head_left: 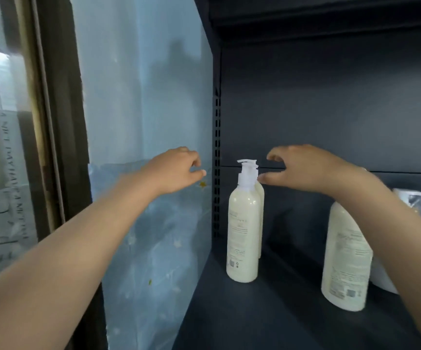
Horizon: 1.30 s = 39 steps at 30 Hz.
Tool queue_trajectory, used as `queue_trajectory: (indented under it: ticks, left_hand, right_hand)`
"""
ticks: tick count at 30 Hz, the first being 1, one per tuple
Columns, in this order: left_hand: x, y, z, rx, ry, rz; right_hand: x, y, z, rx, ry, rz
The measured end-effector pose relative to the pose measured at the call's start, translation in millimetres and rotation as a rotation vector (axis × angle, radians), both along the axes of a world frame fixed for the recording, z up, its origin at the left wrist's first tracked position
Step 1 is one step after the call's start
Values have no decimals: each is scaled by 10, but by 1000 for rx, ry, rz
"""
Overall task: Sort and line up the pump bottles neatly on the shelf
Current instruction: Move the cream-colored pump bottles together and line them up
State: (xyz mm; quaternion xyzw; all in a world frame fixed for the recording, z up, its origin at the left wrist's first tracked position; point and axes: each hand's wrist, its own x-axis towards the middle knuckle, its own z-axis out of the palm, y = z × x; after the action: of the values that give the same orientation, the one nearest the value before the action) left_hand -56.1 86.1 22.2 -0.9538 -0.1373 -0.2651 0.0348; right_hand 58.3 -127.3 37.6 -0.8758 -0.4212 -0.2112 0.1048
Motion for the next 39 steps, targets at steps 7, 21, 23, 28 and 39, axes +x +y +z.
queue_trajectory:
  ticks: [7,21,23,28,39]
  left_hand:
    - [714,213,-251,-135,-88,-275]
    - [1288,22,-740,-774,-43,-730]
    - [1305,16,-791,-814,-49,-757]
    - [1289,14,-920,-894,-72,-796]
    - [1224,138,-1044,-1005,-291,-690]
  right_hand:
    - [-51,203,-390,177,168,41]
    - [-247,495,-919,734,653,150]
    - [-244,492,-988,766,704,153]
    - [-206,497,-1117,931,648,122]
    - [164,626,-1078,1055,569,-25]
